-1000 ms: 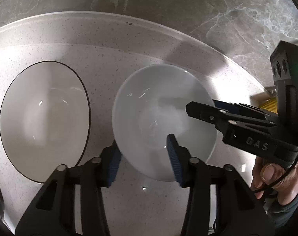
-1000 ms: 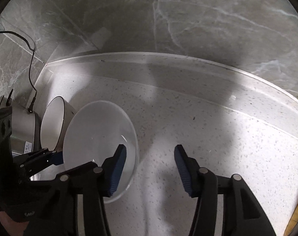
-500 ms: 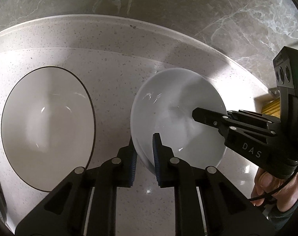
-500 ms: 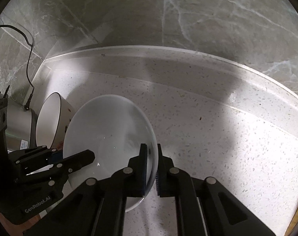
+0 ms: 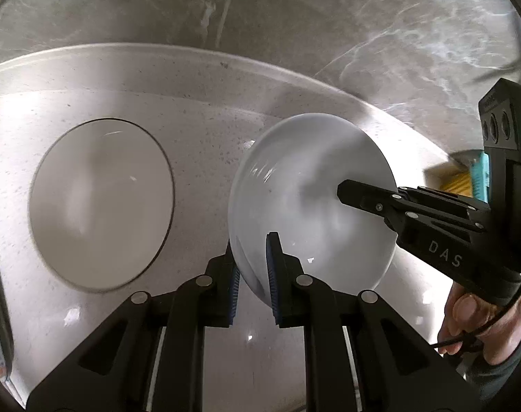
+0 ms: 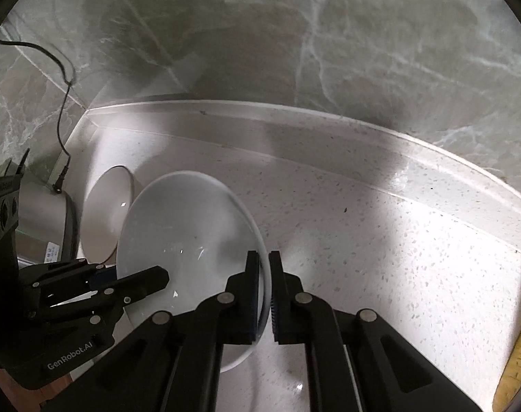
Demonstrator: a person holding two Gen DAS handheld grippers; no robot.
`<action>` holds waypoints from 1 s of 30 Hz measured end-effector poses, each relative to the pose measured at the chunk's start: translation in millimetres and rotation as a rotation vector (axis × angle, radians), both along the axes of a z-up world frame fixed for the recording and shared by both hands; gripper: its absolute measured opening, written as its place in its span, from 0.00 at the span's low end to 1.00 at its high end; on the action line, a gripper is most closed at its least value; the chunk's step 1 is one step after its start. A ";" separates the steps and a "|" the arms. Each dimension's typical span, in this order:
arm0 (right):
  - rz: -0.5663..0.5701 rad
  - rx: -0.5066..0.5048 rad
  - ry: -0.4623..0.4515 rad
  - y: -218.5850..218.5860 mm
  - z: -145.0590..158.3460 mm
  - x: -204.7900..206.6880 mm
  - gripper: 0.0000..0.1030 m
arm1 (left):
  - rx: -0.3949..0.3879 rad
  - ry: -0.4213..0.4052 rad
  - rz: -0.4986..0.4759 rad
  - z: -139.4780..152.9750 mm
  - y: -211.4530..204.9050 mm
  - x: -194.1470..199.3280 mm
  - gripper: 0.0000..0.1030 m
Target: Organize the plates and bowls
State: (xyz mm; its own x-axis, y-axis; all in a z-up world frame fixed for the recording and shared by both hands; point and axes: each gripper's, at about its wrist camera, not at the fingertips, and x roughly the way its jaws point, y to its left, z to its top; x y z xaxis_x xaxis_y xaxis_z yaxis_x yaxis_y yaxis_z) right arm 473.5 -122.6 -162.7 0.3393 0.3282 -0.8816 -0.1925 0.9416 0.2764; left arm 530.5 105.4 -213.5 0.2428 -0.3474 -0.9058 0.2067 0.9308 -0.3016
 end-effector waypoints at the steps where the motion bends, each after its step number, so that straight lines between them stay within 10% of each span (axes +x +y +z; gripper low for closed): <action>1: 0.005 0.001 -0.006 2.0 4.1 -3.6 0.07 | -0.003 -0.007 0.002 5.8 3.9 -6.0 0.12; 18: 0.122 0.013 -0.061 67.9 43.3 -65.5 0.08 | -0.035 -0.079 0.091 70.6 84.2 -104.2 0.12; 30: 0.292 0.021 -0.042 150.1 47.8 -122.2 0.08 | -0.017 -0.026 0.179 62.3 174.0 -206.3 0.12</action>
